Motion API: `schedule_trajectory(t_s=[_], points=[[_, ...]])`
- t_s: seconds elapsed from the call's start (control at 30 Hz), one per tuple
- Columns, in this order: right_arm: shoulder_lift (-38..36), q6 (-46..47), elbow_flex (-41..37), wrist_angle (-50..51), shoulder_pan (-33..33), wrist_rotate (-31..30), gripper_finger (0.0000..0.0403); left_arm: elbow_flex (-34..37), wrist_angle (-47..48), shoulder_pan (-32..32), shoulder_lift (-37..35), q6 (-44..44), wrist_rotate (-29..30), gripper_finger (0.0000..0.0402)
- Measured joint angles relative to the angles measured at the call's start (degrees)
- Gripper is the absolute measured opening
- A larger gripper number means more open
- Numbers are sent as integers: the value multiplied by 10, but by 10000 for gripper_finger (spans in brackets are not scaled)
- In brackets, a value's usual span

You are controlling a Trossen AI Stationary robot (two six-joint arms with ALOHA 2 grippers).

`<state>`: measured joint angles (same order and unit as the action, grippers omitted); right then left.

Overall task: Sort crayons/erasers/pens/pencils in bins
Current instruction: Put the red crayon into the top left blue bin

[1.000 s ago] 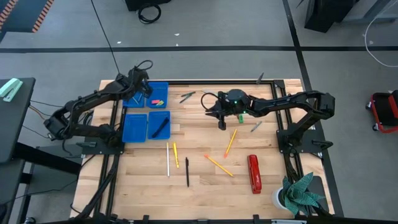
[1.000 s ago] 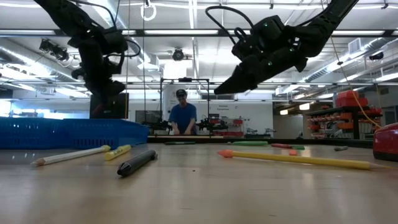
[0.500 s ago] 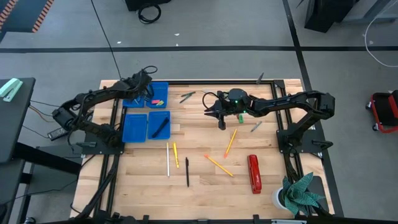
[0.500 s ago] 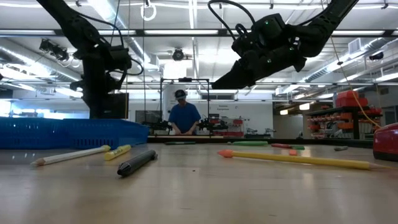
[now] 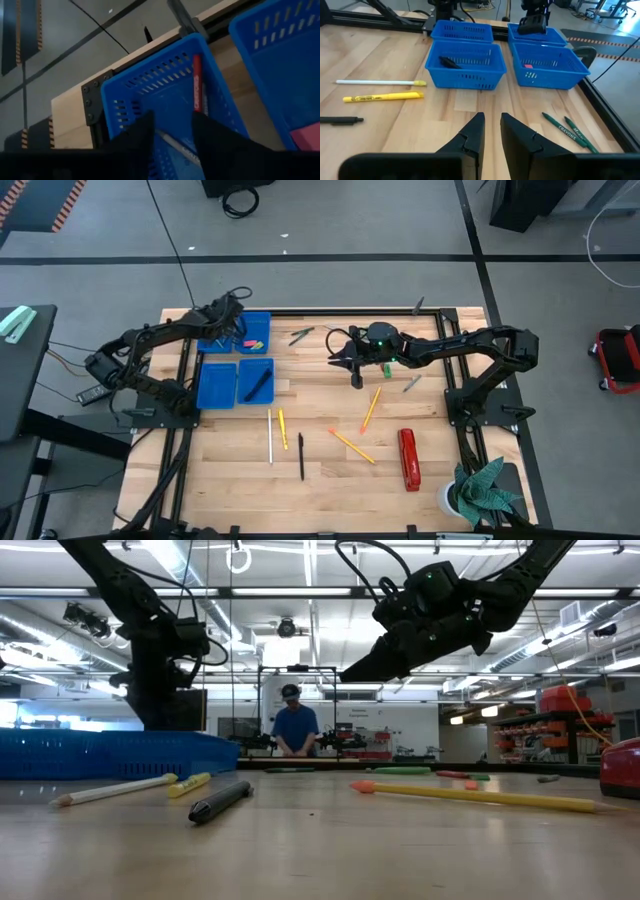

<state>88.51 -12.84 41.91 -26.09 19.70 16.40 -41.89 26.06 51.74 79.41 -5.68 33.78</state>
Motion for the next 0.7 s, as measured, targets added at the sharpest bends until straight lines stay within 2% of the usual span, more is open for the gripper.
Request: schedule_trajectory(t_s=[0.2, 0.3, 0.4, 0.53, 0.63, 0.7], points=[[0, 29, 0, 3, 0, -1, 67, -8, 16, -13, -30, 27, 1, 188], [0, 69, 0, 22, 0, -35, 67, -24, 31, -30, -60, 38, 0, 197], [0, 101, 0, 56, 3, -101, 67, -42, 35, -57, -94, 38, 1, 197], [0, 131, 0, 129, 16, -233, 67, -61, 27, -109, -134, 45, 0, 186], [0, 184, 0, 201, 30, -318, 67, -65, -8, -150, -158, 76, -1, 179], [0, 213, 0, 235, 39, -348, 68, -66, -42, -173, -168, 107, 0, 175]])
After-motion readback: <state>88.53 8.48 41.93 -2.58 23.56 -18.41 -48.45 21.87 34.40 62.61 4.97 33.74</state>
